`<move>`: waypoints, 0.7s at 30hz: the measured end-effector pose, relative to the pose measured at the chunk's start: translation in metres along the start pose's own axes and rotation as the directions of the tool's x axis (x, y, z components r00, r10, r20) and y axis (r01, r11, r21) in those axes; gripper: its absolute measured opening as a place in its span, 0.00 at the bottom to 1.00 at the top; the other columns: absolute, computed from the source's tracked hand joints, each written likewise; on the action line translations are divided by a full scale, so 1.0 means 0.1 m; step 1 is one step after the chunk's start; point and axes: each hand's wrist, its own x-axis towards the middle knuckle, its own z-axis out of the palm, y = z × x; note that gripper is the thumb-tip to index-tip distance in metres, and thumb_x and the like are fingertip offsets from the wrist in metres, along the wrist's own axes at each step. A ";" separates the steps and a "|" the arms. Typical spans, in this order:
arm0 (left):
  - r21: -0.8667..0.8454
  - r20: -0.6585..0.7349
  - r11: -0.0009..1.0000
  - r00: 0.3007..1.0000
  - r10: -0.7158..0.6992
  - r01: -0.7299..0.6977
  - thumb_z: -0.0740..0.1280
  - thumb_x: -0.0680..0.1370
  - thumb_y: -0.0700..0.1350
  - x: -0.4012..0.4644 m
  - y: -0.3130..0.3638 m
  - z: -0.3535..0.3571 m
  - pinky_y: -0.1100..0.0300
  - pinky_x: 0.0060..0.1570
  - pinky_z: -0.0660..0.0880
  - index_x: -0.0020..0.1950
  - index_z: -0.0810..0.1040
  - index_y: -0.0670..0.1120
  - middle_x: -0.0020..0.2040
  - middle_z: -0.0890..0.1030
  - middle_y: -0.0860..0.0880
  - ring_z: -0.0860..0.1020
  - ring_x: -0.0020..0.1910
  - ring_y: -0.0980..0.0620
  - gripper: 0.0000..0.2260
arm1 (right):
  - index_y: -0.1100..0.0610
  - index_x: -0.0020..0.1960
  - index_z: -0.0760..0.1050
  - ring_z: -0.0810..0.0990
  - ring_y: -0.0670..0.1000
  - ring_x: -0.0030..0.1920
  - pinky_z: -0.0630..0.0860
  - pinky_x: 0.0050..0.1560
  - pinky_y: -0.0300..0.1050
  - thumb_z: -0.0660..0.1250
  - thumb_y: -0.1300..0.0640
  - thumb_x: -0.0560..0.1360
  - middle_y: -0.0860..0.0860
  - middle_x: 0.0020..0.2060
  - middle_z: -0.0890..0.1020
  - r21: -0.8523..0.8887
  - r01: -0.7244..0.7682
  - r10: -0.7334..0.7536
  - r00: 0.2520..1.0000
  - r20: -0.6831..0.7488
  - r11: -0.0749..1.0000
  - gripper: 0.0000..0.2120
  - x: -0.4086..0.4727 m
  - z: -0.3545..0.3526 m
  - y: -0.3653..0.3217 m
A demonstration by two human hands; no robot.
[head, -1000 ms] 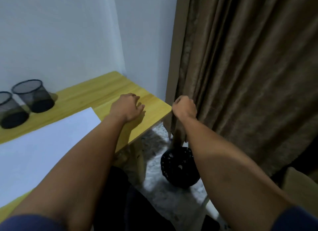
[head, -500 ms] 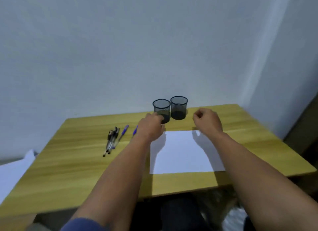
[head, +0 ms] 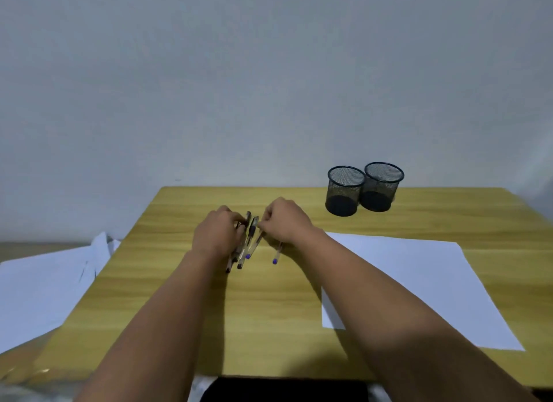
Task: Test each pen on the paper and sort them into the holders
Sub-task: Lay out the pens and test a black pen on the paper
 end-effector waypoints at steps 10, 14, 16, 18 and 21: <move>-0.060 -0.010 0.998 1.000 -0.002 0.001 0.67 0.80 0.52 0.05 -0.16 0.06 0.54 0.44 0.76 0.58 0.84 0.54 0.53 0.78 0.52 0.79 0.52 0.48 0.10 | 0.52 0.40 0.70 0.80 0.57 0.46 0.72 0.42 0.47 0.73 0.47 0.75 0.49 0.38 0.77 -0.166 -0.125 0.133 0.991 0.035 0.978 0.15 0.09 0.20 -0.33; -0.060 -0.020 0.998 1.000 0.018 -0.019 0.66 0.80 0.53 0.01 -0.16 0.02 0.52 0.47 0.78 0.60 0.82 0.54 0.56 0.78 0.52 0.79 0.54 0.48 0.11 | 0.53 0.40 0.71 0.80 0.56 0.46 0.71 0.40 0.45 0.74 0.43 0.75 0.49 0.40 0.79 -0.108 -0.177 0.181 0.983 0.022 0.978 0.17 0.08 0.21 -0.36; -0.077 -0.042 0.997 0.999 0.009 -0.013 0.66 0.80 0.53 -0.02 -0.19 -0.03 0.50 0.49 0.79 0.61 0.81 0.54 0.58 0.78 0.52 0.79 0.56 0.48 0.12 | 0.54 0.39 0.72 0.79 0.56 0.44 0.69 0.36 0.44 0.75 0.42 0.74 0.49 0.39 0.79 -0.059 -0.188 0.189 0.982 0.011 0.980 0.18 0.05 0.16 -0.38; -0.095 -0.062 0.995 0.998 0.004 -0.010 0.66 0.79 0.53 -0.06 -0.21 -0.10 0.49 0.51 0.79 0.64 0.80 0.54 0.61 0.78 0.53 0.78 0.58 0.49 0.14 | 0.54 0.38 0.73 0.80 0.56 0.42 0.68 0.34 0.43 0.75 0.42 0.73 0.49 0.37 0.79 0.013 -0.201 0.201 0.980 -0.002 0.980 0.18 -0.01 0.07 -0.41; -0.108 -0.078 0.994 0.997 0.025 -0.033 0.68 0.79 0.52 -0.10 -0.19 -0.23 0.47 0.52 0.79 0.67 0.77 0.54 0.63 0.78 0.53 0.77 0.60 0.49 0.17 | 0.58 0.37 0.80 0.84 0.54 0.39 0.78 0.37 0.46 0.73 0.44 0.70 0.49 0.34 0.85 0.162 -0.212 0.218 0.976 -0.019 0.964 0.16 -0.12 -0.13 -0.41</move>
